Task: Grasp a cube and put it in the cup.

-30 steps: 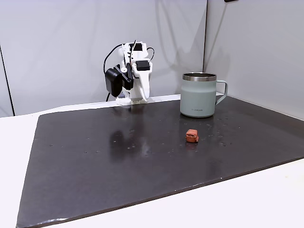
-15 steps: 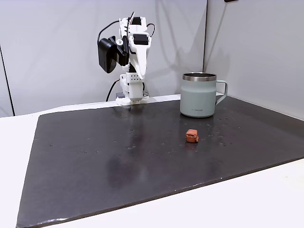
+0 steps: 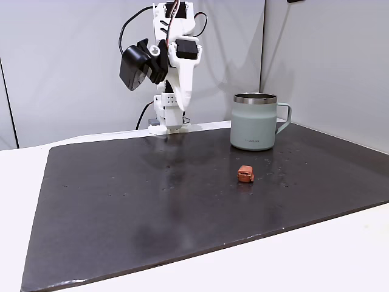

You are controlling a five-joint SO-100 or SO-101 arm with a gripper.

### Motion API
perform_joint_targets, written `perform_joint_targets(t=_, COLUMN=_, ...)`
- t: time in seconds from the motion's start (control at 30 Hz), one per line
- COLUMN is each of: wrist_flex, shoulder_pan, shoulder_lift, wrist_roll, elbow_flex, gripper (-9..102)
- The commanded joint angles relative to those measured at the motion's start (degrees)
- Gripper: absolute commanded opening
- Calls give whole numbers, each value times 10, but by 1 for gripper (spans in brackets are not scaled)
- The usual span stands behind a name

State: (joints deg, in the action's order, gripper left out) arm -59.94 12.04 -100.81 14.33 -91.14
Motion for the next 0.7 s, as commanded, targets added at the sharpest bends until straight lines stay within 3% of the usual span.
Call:
perform_joint_targets(t=0.0, wrist_flex=-26, shoulder_pan=-11, shoulder_lift=34, wrist_roll=25, elbow_flex=99, gripper=0)
perform_joint_targets(t=0.27, wrist_flex=-192, shoulder_pan=-20, shoulder_lift=243, wrist_roll=36, elbow_flex=420, gripper=0)
perform_joint_targets(t=0.47, wrist_flex=-419, shoulder_pan=-39, shoulder_lift=492, wrist_roll=39, elbow_flex=863, gripper=0)
perform_joint_targets(t=0.67, wrist_flex=-430, shoulder_pan=-56, shoulder_lift=533, wrist_roll=52, elbow_flex=905, gripper=0)
